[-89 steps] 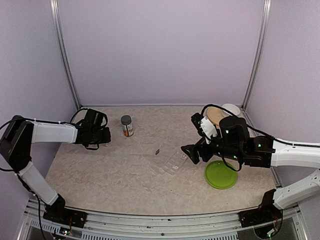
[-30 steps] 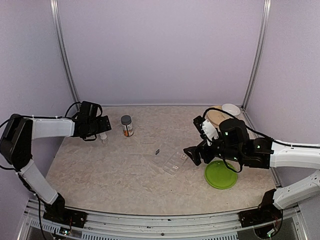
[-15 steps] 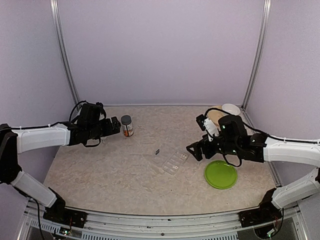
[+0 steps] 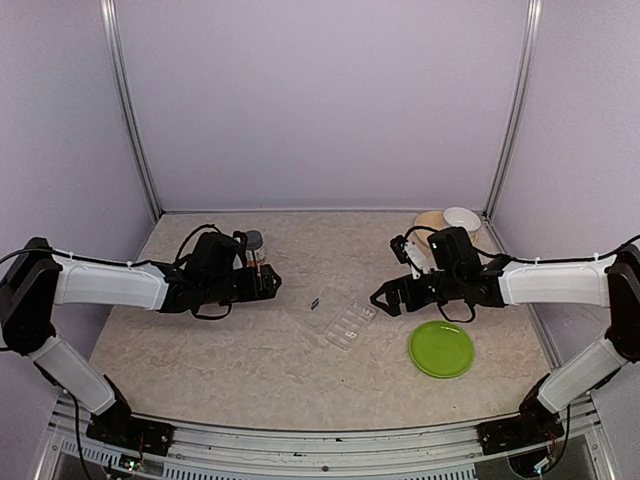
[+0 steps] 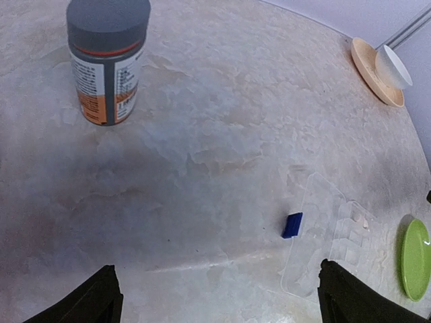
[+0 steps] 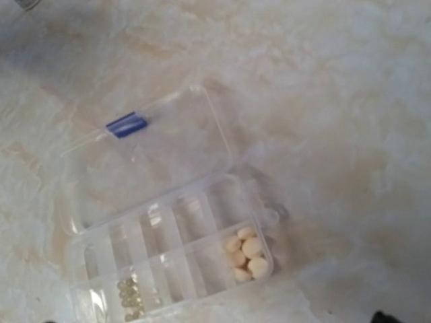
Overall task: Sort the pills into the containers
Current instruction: Close the lid of the pill container.
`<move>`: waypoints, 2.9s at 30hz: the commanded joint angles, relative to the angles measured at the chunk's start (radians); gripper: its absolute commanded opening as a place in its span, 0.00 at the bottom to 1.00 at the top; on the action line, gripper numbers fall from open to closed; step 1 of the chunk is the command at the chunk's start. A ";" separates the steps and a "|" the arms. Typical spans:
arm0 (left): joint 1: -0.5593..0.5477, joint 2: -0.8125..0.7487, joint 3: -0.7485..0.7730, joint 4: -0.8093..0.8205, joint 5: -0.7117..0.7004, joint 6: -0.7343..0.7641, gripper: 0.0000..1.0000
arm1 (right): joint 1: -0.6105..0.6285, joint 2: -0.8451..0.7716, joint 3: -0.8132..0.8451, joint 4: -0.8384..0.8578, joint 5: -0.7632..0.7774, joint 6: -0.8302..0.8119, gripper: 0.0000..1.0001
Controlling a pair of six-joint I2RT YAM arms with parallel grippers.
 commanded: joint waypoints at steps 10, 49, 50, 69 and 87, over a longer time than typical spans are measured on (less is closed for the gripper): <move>-0.028 0.129 0.007 0.195 0.164 -0.026 0.99 | -0.020 0.113 0.015 0.080 -0.177 0.080 0.99; -0.081 0.336 0.063 0.369 0.402 -0.091 0.99 | 0.039 0.197 -0.051 0.127 -0.244 0.114 0.95; -0.081 0.339 0.061 0.373 0.409 -0.093 0.99 | 0.041 0.201 -0.052 0.130 -0.245 0.116 0.95; -0.081 0.365 0.049 0.428 0.466 -0.113 0.95 | 0.068 0.273 -0.013 0.168 -0.249 0.129 0.95; -0.083 0.356 0.035 0.469 0.503 -0.125 0.94 | 0.068 0.296 0.021 0.173 -0.253 0.127 0.95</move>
